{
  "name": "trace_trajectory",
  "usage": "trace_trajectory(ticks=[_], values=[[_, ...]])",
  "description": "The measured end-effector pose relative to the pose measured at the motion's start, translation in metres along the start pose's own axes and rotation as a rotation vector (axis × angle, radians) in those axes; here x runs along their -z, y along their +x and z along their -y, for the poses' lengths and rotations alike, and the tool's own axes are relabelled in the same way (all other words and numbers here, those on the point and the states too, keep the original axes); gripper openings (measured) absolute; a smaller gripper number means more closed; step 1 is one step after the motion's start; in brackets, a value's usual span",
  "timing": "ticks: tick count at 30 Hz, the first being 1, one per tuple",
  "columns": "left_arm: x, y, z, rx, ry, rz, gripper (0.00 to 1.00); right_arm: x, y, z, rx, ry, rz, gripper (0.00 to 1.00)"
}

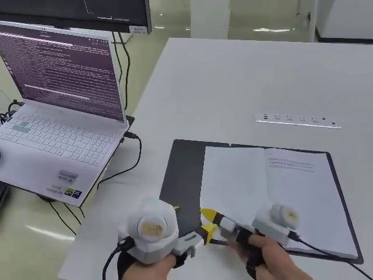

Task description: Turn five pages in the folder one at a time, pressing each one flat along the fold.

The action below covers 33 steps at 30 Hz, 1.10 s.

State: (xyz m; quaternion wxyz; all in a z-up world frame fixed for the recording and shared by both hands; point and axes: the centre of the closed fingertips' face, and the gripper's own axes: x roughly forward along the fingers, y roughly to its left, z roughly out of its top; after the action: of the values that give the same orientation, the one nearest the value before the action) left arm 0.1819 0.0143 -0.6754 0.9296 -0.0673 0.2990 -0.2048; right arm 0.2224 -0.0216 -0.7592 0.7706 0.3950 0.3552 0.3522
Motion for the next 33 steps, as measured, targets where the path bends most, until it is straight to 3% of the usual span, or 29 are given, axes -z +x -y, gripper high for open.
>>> trace_trajectory(ticks=[4,6,9,11,16,22,25,31,33], values=[[-0.006,0.004,-0.018,-0.015,-0.039,0.029,0.39,-0.012,-0.015,-0.006,-0.017,-0.062,0.030,0.38],[-0.010,0.007,-0.024,-0.014,-0.036,0.040,0.33,-0.014,-0.023,-0.004,-0.018,-0.093,0.008,0.38],[-0.007,0.016,-0.027,0.001,-0.024,0.018,0.28,-0.027,-0.035,0.003,0.010,-0.123,0.027,0.38],[-0.002,0.024,-0.027,0.019,-0.014,-0.015,0.28,-0.036,-0.044,0.005,0.016,-0.120,0.054,0.37],[-0.002,0.041,-0.023,0.050,0.009,-0.027,0.21,-0.055,-0.062,0.013,0.041,-0.145,0.091,0.35],[0.015,0.069,-0.009,0.107,0.043,-0.110,0.14,-0.075,-0.075,0.022,0.079,-0.148,0.149,0.34],[0.021,0.080,-0.005,0.124,0.075,-0.139,0.10,-0.078,-0.077,0.025,0.092,-0.157,0.156,0.31],[0.033,0.096,-0.010,0.112,0.087,-0.180,0.05,-0.075,-0.078,0.032,0.110,-0.156,0.145,0.30],[0.041,0.102,-0.010,0.119,0.103,-0.200,0.05,-0.073,-0.077,0.034,0.113,-0.154,0.139,0.29]])
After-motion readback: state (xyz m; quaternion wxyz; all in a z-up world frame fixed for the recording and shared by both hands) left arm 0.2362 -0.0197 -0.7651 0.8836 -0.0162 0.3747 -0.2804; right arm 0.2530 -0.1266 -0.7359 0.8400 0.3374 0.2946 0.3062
